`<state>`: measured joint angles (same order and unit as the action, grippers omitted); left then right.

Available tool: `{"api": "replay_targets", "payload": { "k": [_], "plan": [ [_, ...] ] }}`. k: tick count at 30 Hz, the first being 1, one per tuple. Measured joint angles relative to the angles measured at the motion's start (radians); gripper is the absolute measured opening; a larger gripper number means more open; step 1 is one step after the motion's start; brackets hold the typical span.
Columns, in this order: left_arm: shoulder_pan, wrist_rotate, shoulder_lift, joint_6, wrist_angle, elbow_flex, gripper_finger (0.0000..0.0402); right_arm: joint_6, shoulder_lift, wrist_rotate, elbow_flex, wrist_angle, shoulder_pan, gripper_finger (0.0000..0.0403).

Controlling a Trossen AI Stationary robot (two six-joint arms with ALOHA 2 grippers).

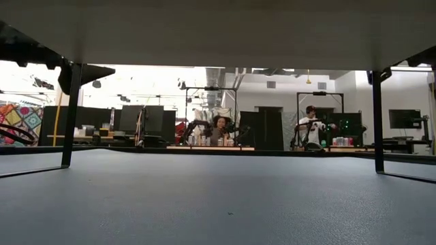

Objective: Place canned beverage on shelf
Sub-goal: Return to Home Position

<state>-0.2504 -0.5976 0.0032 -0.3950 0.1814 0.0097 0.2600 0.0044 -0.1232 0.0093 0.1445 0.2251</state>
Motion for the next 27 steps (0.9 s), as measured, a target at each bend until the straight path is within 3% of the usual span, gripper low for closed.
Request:
{"api": "replay_targets", "payload": {
  "k": [7,17,27],
  "plan": [
    [-0.002,0.045,0.000,-0.002,-0.001,0.002,0.0368,-0.082,0.000,-0.007,0.000,0.015,-0.075,0.0166],
    [-0.002,0.054,0.000,0.023,-0.003,0.001,0.0368,-0.094,0.007,-0.007,-0.001,-0.095,-0.166,0.0166],
    [-0.002,0.088,0.002,0.054,-0.044,0.006,0.0368,-0.087,0.008,-0.007,-0.001,-0.095,-0.180,0.0166]
  ]
}}
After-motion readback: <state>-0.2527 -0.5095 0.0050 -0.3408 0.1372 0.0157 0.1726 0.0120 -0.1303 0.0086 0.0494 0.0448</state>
